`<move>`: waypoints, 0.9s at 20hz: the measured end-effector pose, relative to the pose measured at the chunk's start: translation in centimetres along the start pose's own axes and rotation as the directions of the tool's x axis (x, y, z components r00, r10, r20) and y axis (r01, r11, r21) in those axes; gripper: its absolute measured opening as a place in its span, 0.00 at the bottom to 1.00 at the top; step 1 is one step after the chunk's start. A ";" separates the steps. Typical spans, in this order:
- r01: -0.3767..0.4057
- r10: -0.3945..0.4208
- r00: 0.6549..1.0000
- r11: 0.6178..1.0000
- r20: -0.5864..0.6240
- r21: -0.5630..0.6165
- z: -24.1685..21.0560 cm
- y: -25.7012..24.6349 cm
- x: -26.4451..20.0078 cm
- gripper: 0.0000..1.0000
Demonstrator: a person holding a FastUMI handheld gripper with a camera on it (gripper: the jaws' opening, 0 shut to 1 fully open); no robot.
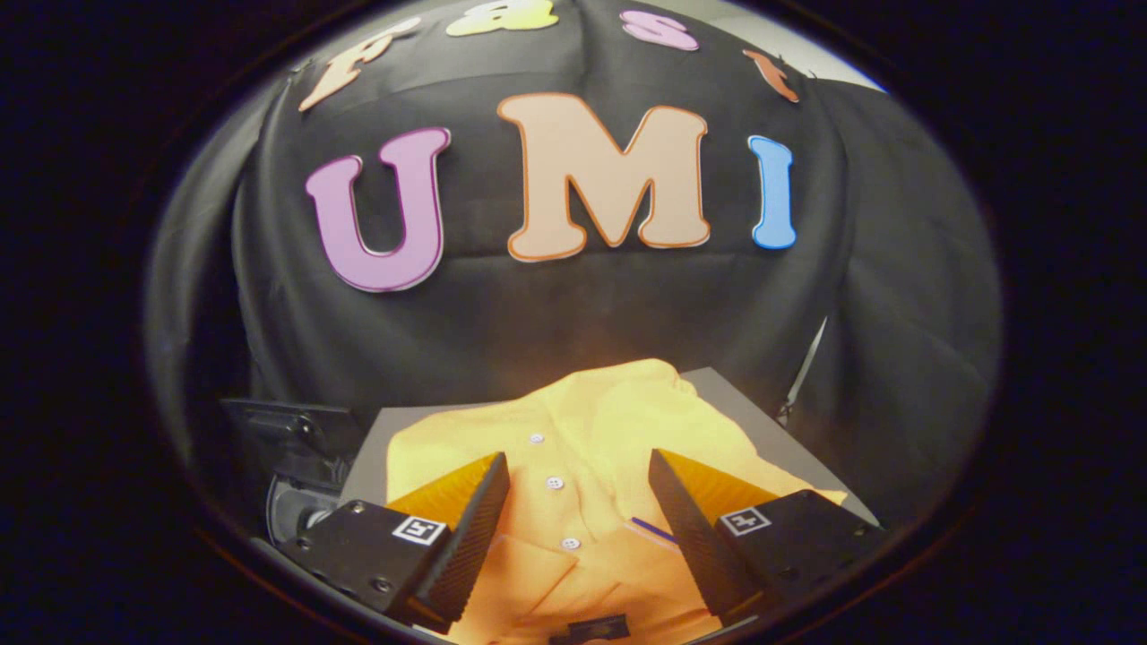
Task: Put the clothes into the washing machine and then close the washing machine lid.
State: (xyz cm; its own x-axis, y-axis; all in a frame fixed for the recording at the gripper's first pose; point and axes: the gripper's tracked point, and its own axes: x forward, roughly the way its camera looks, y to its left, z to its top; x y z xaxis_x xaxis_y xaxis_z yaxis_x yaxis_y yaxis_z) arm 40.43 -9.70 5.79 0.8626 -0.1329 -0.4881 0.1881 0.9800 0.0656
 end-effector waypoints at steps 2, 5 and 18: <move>-0.022 0.020 0.996 1.000 -0.086 -0.017 -1.8 0.8 1.2 0.92; -0.043 0.045 0.990 0.999 -0.134 0.018 -2.5 1.3 1.5 0.78; -0.051 0.051 0.999 0.998 0.006 0.034 -1.8 3.3 -3.7 0.04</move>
State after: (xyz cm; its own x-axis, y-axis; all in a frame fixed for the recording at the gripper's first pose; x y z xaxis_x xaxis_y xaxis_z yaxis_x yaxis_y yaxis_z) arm 36.98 -5.73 6.23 0.8738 -0.0836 -0.4791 0.1594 0.9799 0.1197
